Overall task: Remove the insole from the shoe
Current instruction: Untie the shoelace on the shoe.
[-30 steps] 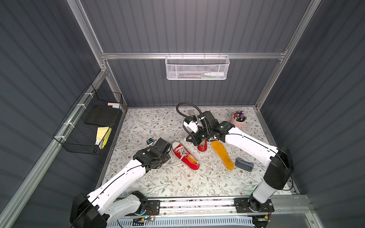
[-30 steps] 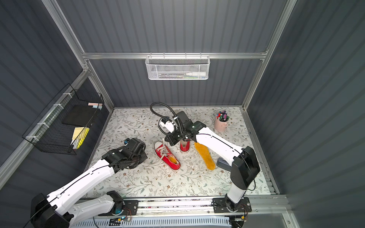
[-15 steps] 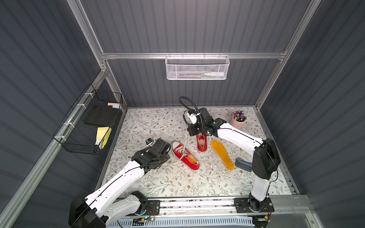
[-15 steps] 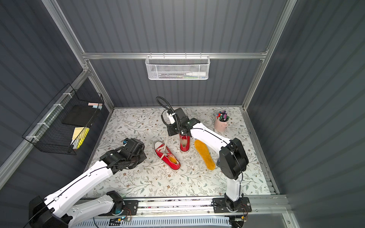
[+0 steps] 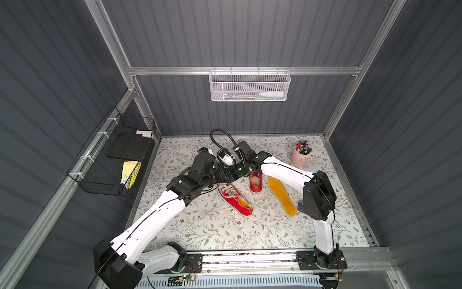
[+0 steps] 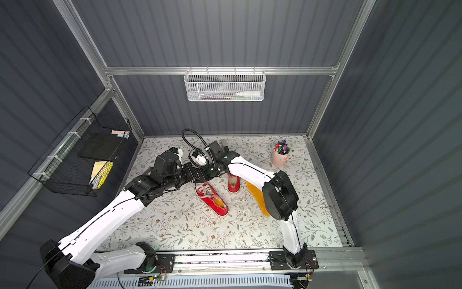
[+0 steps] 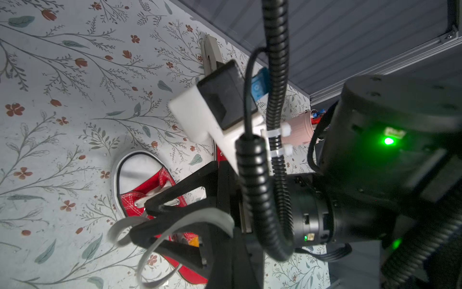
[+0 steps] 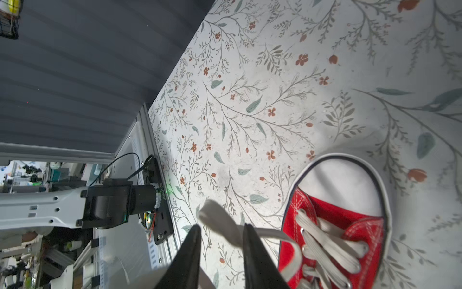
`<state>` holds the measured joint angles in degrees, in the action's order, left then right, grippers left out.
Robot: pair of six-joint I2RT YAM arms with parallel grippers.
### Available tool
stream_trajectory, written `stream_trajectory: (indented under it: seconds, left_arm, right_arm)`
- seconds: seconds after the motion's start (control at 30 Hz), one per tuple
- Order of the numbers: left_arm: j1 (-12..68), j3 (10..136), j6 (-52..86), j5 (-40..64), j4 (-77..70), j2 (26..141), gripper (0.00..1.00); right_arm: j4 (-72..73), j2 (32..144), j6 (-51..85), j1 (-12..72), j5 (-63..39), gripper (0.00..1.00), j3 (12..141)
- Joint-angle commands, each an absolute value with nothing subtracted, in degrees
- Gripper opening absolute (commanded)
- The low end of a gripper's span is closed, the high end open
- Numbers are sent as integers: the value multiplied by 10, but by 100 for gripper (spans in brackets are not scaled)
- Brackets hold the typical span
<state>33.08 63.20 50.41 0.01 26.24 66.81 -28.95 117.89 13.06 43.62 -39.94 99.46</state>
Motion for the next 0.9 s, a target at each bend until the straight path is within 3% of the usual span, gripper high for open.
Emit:
stream_trajectory:
  seconds: [0.0,0.23,0.53,0.57,0.67,0.7,0.73,0.87]
  left_arm:
    - [343,624,495,58,187,644,0]
    - [342,624,493,35,166,678,0]
    - [313,729,480,-22,185,855,0]
    - [306,753,478,-33,192,876,7]
    - [278,759,481,-54,221,919,74]
    - [270,763,480,-65,235,924,92]
    - [264,767,480,-77,250,925,99]
    - [252,779,486,-146,349,884,99]
  right_arm:
    - [-320,1183,140,428,-362,50,999]
    - [-319,1052,149,348,-320,59,932]
    - [-330,856,212,316,-250,49,705]
    - [-329,843,235,318,-250,49,688]
    - [-340,820,280,332,-252,46,665]
    - [-343,814,291,341,-248,46,662]
    - [-342,812,300,348,-246,46,660]
    - [-341,820,383,379,-251,47,667]
